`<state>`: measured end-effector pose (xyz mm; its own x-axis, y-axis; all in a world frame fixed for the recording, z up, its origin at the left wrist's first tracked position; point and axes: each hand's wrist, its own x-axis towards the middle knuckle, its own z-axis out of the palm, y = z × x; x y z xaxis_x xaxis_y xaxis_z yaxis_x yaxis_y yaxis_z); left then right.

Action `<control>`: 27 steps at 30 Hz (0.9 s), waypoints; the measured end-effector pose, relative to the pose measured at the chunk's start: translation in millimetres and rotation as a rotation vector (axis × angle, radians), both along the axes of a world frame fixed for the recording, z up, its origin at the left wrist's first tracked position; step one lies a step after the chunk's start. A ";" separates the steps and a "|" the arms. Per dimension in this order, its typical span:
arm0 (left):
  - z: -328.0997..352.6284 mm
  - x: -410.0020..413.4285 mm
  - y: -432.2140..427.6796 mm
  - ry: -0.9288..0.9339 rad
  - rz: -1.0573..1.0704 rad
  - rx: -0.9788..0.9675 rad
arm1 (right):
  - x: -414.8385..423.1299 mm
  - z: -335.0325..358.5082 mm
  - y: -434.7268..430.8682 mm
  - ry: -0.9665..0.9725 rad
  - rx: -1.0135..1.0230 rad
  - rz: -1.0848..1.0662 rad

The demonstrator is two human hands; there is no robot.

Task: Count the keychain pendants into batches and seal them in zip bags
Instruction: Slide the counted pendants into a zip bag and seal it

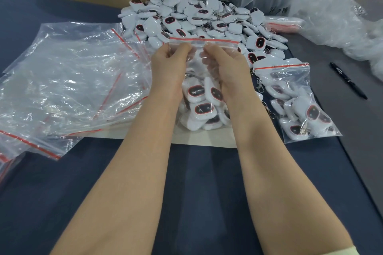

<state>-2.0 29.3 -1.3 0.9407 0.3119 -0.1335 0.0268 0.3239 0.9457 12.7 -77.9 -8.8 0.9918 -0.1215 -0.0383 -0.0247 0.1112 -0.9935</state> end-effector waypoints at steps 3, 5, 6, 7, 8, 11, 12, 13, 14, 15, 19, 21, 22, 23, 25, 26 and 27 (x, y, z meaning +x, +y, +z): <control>-0.4 0.3 0.1 -0.004 0.004 0.005 | -0.4 0.7 0.5 -0.011 -0.015 -0.007; -0.3 -0.1 0.1 -0.001 -0.002 0.003 | -0.9 1.2 0.8 -0.017 -0.032 -0.010; -0.2 -0.6 0.3 -0.002 -0.011 -0.007 | -1.2 1.7 0.8 -0.018 -0.042 -0.010; -0.1 -0.8 0.8 -0.004 -0.026 -0.013 | -1.8 2.3 0.8 -0.020 -0.051 -0.006; 0.1 -1.0 1.5 -0.001 -0.044 -0.010 | -2.8 2.7 0.8 -0.022 -0.059 0.002; 0.0 -0.6 2.5 0.022 -0.087 0.023 | -4.7 3.2 0.5 -0.034 -0.051 0.027; -0.1 -0.3 2.6 0.022 -0.086 0.018 | -5.0 3.3 0.7 -0.037 -0.039 0.029; -0.1 0.0 2.6 0.020 -0.082 0.012 | -5.3 3.5 0.9 -0.037 -0.026 0.031; -0.2 0.0 2.2 0.017 -0.077 0.009 | -5.5 3.8 1.1 -0.035 -0.015 0.036; -0.5 0.1 1.7 0.009 -0.073 0.010 | -5.7 4.2 1.3 -0.032 -0.006 0.043; -2.6 0.9 1.0 -0.020 -0.068 0.029 | -4.9 3.1 0.3 -0.036 0.016 0.074; -2.7 0.5 0.6 -0.027 -0.065 0.049 | -4.2 2.0 -0.3 -0.040 -0.008 0.074; -2.7 0.3 0.2 -0.029 -0.062 0.055 | -3.8 1.8 -0.4 -0.041 -0.019 0.070; -2.7 0.2 -0.3 -0.033 -0.059 0.056 | -3.5 1.5 -0.3 -0.042 -0.018 0.065; -3.3 0.8 -1.0 -0.033 -0.044 0.057 | -2.8 1.2 0.7 -0.042 -0.005 0.051; -3.5 1.0 -1.2 -0.027 -0.041 0.056 | -2.6 0.8 1.1 -0.042 -0.008 0.043; -3.7 1.3 -1.0 -0.023 -0.046 0.054 | -2.1 0.3 1.5 -0.045 -0.016 0.036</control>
